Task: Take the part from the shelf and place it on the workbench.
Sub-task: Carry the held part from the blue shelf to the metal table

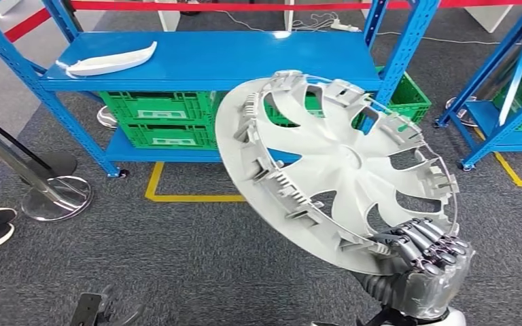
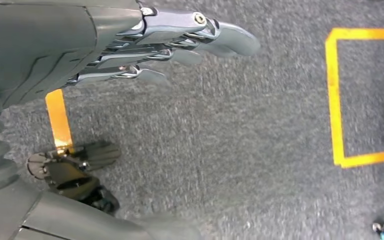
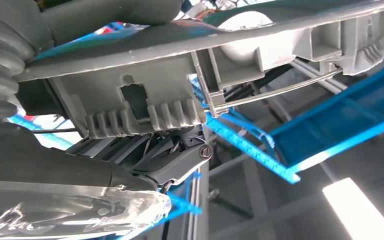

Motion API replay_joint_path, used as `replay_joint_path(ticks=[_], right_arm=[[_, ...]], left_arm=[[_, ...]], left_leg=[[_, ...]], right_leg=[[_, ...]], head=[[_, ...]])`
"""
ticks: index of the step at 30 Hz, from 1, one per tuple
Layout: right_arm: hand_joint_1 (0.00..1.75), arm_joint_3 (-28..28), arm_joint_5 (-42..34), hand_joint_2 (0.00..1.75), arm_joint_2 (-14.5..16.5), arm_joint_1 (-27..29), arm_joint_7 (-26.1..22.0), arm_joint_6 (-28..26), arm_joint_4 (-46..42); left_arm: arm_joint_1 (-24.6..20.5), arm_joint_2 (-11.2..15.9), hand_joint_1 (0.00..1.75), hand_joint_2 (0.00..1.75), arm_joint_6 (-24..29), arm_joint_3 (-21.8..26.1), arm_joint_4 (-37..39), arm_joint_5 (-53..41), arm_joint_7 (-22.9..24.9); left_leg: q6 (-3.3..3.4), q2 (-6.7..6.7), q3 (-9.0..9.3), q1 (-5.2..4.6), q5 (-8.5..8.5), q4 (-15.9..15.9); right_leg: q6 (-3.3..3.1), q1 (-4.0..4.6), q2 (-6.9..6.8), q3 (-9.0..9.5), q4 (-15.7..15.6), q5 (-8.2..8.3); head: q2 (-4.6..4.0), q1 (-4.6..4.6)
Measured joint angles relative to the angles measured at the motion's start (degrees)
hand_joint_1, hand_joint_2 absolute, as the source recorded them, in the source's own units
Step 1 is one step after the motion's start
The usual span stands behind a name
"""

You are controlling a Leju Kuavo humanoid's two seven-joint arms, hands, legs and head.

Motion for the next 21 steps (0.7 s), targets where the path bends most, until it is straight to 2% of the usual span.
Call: replay_joint_path(ticks=[1, 2, 4, 5, 6, 7, 8, 9, 10, 11, 12, 13, 14, 15, 16, 17, 18, 20, 21], right_arm=[[1.75, -0.01, -0.01, 1.75, 0.00, 0.00, -0.01, 0.00, 0.00], [1.75, -0.01, -0.01, 1.75, 0.00, -0.03, 0.00, 0.01, 0.01], [1.75, 0.00, -0.02, 1.75, 0.01, -0.09, 0.02, 0.02, 0.01], [1.75, 0.01, -0.01, 1.75, 0.02, -0.10, 0.02, 0.02, 0.01], [1.75, 0.01, -0.01, 1.75, 0.02, -0.10, 0.02, 0.02, 0.01], [1.75, 0.00, -0.01, 1.75, 0.02, -0.10, 0.02, 0.02, 0.01], [1.75, -0.01, -0.02, 1.75, 0.02, -0.10, 0.02, 0.02, 0.01], [1.75, -0.01, -0.02, 1.75, 0.02, -0.10, 0.02, 0.02, 0.01], [1.75, -0.01, -0.01, 1.75, 0.02, -0.10, 0.02, 0.02, 0.01], [1.75, 0.00, -0.01, 1.75, 0.03, -0.12, 0.02, 0.02, 0.01], [1.75, 0.02, -0.01, 1.75, 0.04, -0.12, 0.02, 0.02, 0.01], [1.75, 0.02, -0.02, 1.75, 0.07, -0.12, 0.01, 0.02, 0.01], [1.75, 0.02, -0.04, 1.75, 0.11, -0.13, 0.01, 0.01, 0.00], [1.75, 0.01, -0.07, 1.75, 0.16, -0.11, 0.01, 0.01, -0.01], [1.75, -0.02, -0.10, 1.75, 0.20, -0.06, -0.01, 0.00, -0.01], [1.75, -0.03, -0.10, 1.75, 0.22, -0.05, -0.01, 0.00, -0.02], [1.75, -0.03, -0.10, 1.75, 0.22, -0.07, -0.02, 0.01, -0.01], [1.75, -0.01, -0.09, 1.75, 0.22, -0.14, -0.02, 0.02, 0.00], [1.75, -0.02, -0.09, 1.75, 0.22, -0.15, -0.01, 0.02, 0.01]], left_arm=[[0.04, 0.04, 0.00, 1.75, -0.07, -0.03, -0.05, 0.10, 0.00], [0.14, 0.07, 0.00, 1.75, -0.16, -0.07, -0.09, 0.20, 0.00], [0.39, 0.17, 0.00, 1.75, -0.28, -0.09, -0.13, 0.30, 0.00], [0.49, 0.19, 0.00, 1.75, -0.33, -0.10, -0.13, 0.34, 0.00], [0.53, 0.23, 0.00, 1.75, -0.36, -0.10, -0.14, 0.37, 0.00], [0.52, 0.27, 0.00, 1.75, -0.38, -0.11, -0.15, 0.41, 0.00], [0.51, 0.29, 0.00, 1.75, -0.40, -0.12, -0.19, 0.44, 0.00], [0.48, 0.31, 0.00, 1.75, -0.42, -0.14, -0.26, 0.46, 0.00], [0.43, 0.33, 0.00, 1.75, -0.44, -0.15, -0.34, 0.48, 0.00], [0.38, 0.36, 0.00, 1.75, -0.46, -0.17, -0.48, 0.49, 0.00], [0.31, 0.42, 0.00, 1.75, -0.48, -0.19, -0.59, 0.53, 0.00], [0.25, 0.46, 0.00, 1.75, -0.51, -0.20, -0.68, 0.60, -0.01], [0.20, 0.48, 0.00, 1.75, -0.56, -0.22, -0.76, 0.70, -0.01], [0.17, 0.41, 0.00, 1.75, -0.66, -0.26, -0.79, 0.85, -0.01], [0.12, 0.34, 0.00, 1.75, -0.82, -0.29, -0.84, 1.06, 0.00], [0.09, 0.29, 0.00, 1.75, -1.08, -0.33, -0.88, 1.34, 0.01], [0.13, 0.24, 0.00, 1.75, -1.35, -0.36, -0.92, 1.64, 0.01], [0.31, 0.25, 0.00, 1.75, -1.85, -0.35, -1.00, 2.14, 0.00], [0.42, 0.25, 0.00, 1.75, -2.04, -0.34, -1.03, 2.34, 0.00]], left_leg=[[-0.41, -0.51, -0.13, 0.17, -0.59, 0.18], [-0.80, -1.52, -0.32, 0.30, -2.36, 1.08], [-1.32, -4.03, -1.06, 0.44, -8.70, 6.04], [-1.38, -4.65, -1.47, 0.43, -11.60, 9.70], [-1.39, -4.90, -1.67, 0.41, -13.20, 13.03], [-1.30, -5.01, -1.33, 0.39, -13.34, 15.18], [-1.10, -5.09, -0.25, 0.36, -12.24, 15.51], [-0.76, -5.42, 1.69, 0.31, -10.64, 13.89], [-0.24, -6.36, 4.37, 0.22, -9.51, 10.72], [0.36, -7.63, 7.29, 0.18, -9.30, 6.63], [0.76, -8.78, 9.70, 0.10, -9.69, 2.91], [1.03, -9.61, 11.17, -0.01, -10.25, 0.30], [1.13, -9.67, 11.70, -0.14, -10.49, -1.09], [1.16, -9.14, 11.33, -0.21, -10.04, -1.56], [1.38, -8.37, 10.84, -0.18, -9.26, -1.82], [1.70, -7.55, 10.22, -0.08, -8.41, -2.13], [1.96, -6.62, 9.42, 0.06, -7.53, -2.42], [2.23, -4.95, 7.74, 0.12, -6.05, -2.43], [2.12, -4.05, 6.79, 0.12, -5.36, -2.35]], right_leg=[[-0.50, -0.03, 0.47, -0.73, 0.03, 0.64], [-1.05, -0.10, 0.89, -1.39, 0.04, 1.36], [-1.86, -0.13, 1.86, -2.84, 0.06, 2.95], [-2.07, -0.04, 2.45, -3.68, 0.18, 3.79], [-2.15, 0.07, 3.10, -4.63, 0.39, 4.59], [-2.16, 0.17, 3.80, -5.73, 0.72, 5.36], [-2.11, 0.25, 4.47, -6.96, 1.11, 6.03], [-2.05, 0.30, 5.16, -8.16, 1.54, 6.63], [-2.00, 0.28, 5.83, -9.24, 1.96, 7.23], [-1.88, 0.36, 6.46, -10.18, 2.31, 7.82], [-1.68, 0.32, 7.03, -10.91, 2.52, 8.49], [-1.38, 0.21, 7.56, -11.44, 2.53, 9.20], [-0.97, 0.11, 8.06, -11.81, 2.36, 9.97], [-0.50, -0.02, 8.65, -12.09, 2.01, 10.81], [-0.15, -0.07, 8.62, -12.50, 1.90, 10.92], [0.13, -0.06, 7.90, -13.07, 2.50, 9.84], [0.40, -0.07, 6.74, -13.93, 4.18, 7.53], [0.96, -0.42, 4.15, -15.68, 10.78, 1.15], [1.37, -0.68, 3.59, -16.28, 14.57, -0.68]], head=[[0.00, 0.04], [0.00, -0.02], [0.00, -0.17], [0.00, -0.20], [0.00, -0.21], [0.00, -0.18], [0.00, -0.18], [0.00, -0.20], [0.00, -0.20], [0.00, -0.18], [0.00, -0.17], [0.00, -0.15], [0.00, -0.16], [0.00, -0.15], [0.00, -0.17], [0.00, -0.04], [0.00, 0.16], [0.00, 0.52], [0.00, 0.59]])
